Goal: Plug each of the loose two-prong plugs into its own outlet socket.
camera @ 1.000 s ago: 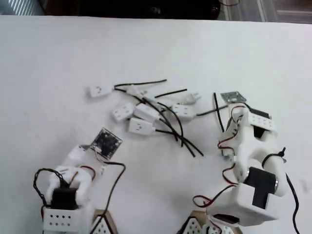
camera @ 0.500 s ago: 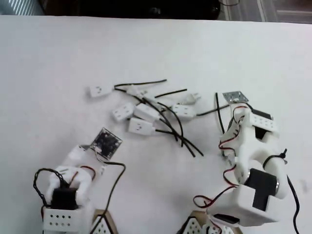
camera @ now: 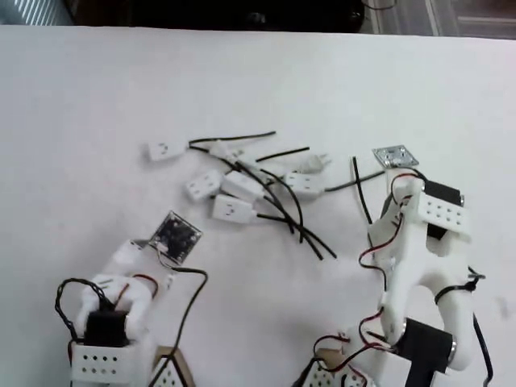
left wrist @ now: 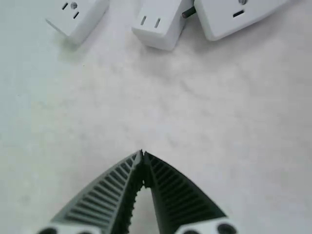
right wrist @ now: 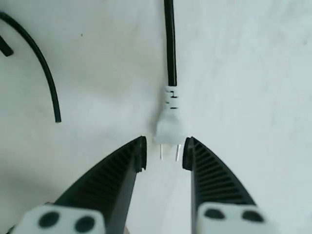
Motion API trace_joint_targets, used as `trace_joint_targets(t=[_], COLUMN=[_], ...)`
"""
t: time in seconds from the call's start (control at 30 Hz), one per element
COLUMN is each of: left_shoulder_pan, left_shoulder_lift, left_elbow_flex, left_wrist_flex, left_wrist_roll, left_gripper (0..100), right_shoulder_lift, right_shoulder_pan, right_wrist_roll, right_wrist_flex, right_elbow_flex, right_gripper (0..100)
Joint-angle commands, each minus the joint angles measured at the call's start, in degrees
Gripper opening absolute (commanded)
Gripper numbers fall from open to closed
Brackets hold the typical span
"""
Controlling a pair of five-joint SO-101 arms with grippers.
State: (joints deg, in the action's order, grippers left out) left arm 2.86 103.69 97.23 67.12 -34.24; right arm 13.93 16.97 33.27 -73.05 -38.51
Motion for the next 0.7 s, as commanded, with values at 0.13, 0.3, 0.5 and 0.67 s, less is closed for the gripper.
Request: trace_joint_targets(t=[0.13, 0.3, 0.5, 0.67], left_shoulder_pan=[0.48, 0.48, 0.48, 0.48], left_shoulder_lift=[0.13, 0.13, 0.13, 0.13], left_elbow_flex=[-0.18, -0.18, -0.18, -0.18], left_wrist_flex=[0.26, 0.35, 0.35, 0.35], left_wrist_roll=[-0.44, -0.44, -0.44, -0.44], left_gripper=[2, 2, 2, 2], right_shoulder_lift=[2.33, 2.24, 2.77, 4.18], right_shoulder_pan=[-3.30, -4.09, -2.59, -2.77], right_wrist_roll=[0.18, 0.18, 0.35, 0.44], right_wrist_flex=[0.22, 8.22, 9.27, 8.22], right_elbow_flex=[-6.24, -10.20, -9.85, -8.97], right_gripper=[11.5, 11.6, 11.6, 11.6])
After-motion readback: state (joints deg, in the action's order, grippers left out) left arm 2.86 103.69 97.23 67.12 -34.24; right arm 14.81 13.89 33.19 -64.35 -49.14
